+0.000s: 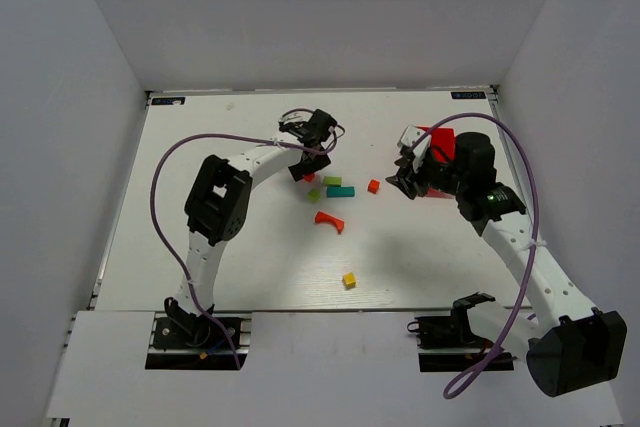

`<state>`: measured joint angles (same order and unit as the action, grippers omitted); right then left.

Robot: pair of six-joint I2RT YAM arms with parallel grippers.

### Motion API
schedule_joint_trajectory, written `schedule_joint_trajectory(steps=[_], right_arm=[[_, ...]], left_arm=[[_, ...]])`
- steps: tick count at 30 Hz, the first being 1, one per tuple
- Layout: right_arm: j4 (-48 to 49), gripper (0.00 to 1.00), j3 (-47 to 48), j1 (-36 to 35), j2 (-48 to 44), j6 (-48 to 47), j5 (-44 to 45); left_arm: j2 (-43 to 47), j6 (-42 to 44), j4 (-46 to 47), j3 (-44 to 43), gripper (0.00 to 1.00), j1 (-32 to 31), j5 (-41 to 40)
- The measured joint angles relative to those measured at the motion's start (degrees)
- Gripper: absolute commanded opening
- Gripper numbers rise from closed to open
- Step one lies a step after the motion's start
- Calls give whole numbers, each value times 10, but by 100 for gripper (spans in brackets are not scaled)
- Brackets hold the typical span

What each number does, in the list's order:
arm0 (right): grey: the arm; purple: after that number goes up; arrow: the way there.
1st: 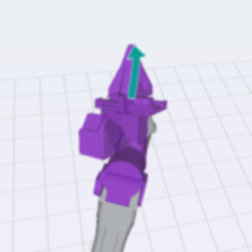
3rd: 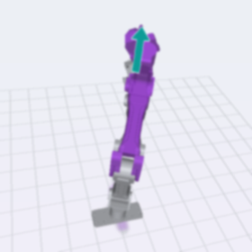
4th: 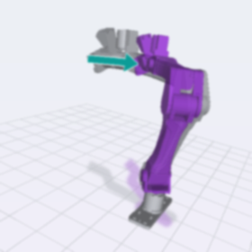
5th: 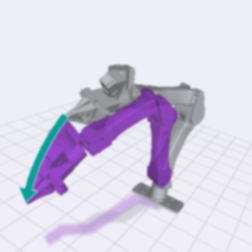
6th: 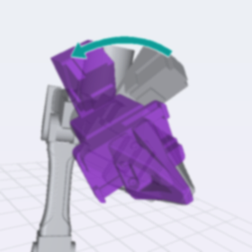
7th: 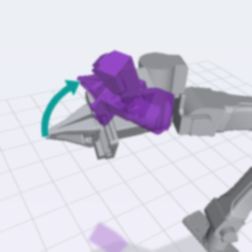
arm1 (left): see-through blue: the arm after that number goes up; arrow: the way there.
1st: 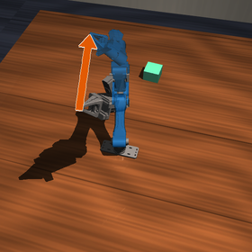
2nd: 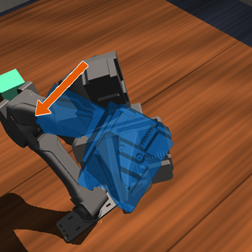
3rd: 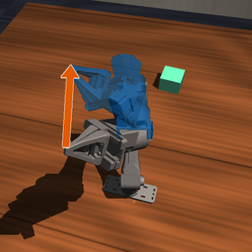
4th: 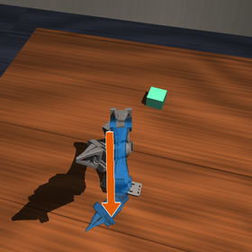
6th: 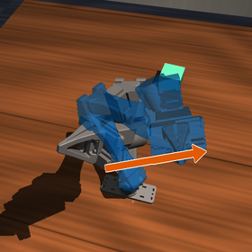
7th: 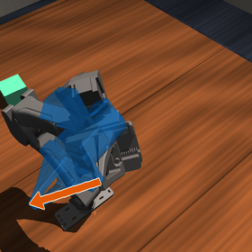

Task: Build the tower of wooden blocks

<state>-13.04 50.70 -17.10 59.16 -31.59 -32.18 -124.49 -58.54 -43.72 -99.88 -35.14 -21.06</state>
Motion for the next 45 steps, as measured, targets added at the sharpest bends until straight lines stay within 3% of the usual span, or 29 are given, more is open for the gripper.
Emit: schedule_joint_trajectory(steps=[3,8,13,18,32,36,45], right_arm=[[0,52,-2,0,-3,0,-2],[-1,52,-8,1,-8,0,-3],[-1,52,-8,1,-8,1,-6],[0,50,-8,1,-8,2,-8],[-1,48,-8,1,-8,1,-10],[-3,48,-8,1,-9,1,-10],[-5,48,-10,2,-15,1,-14]], left_arm=[[-10,0,0,-2,64,8,-2],[-26,-3,0,-3,52,21,-2],[-28,-3,0,-4,19,28,-3],[-28,26,0,-5,1,28,1],[22,371,-13,-5,0,25,19],[23,471,-7,-3,0,25,81],[110,688,51,97,0,30,219]])
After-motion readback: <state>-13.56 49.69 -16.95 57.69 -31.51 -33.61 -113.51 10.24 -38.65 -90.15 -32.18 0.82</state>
